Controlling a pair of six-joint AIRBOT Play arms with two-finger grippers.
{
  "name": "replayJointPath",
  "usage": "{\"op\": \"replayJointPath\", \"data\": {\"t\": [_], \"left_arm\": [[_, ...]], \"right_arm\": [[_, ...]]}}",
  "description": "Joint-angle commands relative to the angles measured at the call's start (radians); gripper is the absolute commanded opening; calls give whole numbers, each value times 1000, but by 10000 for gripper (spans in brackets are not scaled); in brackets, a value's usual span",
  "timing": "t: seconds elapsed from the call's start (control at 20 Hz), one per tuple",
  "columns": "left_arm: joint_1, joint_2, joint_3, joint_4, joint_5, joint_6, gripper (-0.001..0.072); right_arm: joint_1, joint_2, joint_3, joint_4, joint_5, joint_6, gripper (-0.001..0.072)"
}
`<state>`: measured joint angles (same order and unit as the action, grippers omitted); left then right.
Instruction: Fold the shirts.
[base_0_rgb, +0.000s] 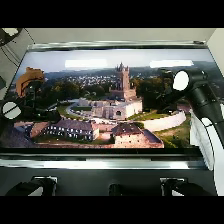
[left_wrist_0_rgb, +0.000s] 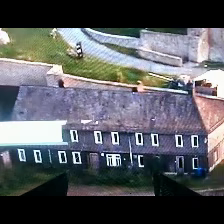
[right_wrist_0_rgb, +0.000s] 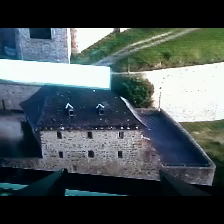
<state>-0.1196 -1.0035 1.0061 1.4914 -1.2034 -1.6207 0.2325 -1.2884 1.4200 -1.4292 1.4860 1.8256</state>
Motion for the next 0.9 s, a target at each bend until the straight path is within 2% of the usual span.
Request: {"op": "replayJointPath", "data": {"t": [0.0, 0.85], "left_arm": [[0, 1, 0, 0, 0, 0, 620], [0, 0, -1, 0, 6, -1, 620]], "right_arm": [[1, 0, 0, 0, 0, 0, 692], [1, 0, 0, 9, -3, 1, 691]]}}
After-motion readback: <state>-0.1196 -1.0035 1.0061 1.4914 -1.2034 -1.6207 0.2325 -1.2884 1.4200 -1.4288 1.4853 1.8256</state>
